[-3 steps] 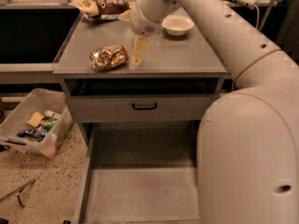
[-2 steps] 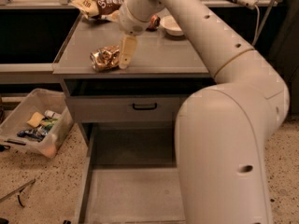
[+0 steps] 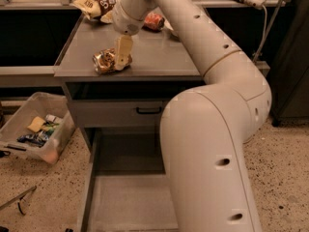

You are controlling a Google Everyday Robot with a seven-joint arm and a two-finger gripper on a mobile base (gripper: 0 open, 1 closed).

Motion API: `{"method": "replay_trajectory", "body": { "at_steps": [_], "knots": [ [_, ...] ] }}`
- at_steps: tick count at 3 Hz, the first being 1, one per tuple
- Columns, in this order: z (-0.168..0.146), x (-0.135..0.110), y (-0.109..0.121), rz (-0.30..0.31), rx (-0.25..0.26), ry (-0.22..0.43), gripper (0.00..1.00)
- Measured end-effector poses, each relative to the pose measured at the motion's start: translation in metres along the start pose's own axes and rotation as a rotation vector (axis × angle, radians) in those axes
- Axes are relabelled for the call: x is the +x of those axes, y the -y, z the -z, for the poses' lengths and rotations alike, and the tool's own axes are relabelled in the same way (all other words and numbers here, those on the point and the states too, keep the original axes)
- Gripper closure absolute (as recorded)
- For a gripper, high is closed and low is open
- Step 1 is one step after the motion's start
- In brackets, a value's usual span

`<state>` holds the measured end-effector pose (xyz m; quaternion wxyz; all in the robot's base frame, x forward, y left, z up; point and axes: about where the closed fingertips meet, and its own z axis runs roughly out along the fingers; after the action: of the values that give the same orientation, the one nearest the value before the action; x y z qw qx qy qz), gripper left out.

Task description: Place orange can into middle drawer

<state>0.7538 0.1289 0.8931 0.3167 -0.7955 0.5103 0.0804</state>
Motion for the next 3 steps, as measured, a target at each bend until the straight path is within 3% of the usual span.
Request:
{"method": "replay_trajectory", "body": {
  "at_steps": [1, 3],
  "knots": [
    [-0.008, 0.003, -0.001, -0.01, -0.004, 0.017, 0.0],
    [-0.033, 0.012, -0.013, -0.051, -0.076, 0.041, 0.0]
  ]
}}
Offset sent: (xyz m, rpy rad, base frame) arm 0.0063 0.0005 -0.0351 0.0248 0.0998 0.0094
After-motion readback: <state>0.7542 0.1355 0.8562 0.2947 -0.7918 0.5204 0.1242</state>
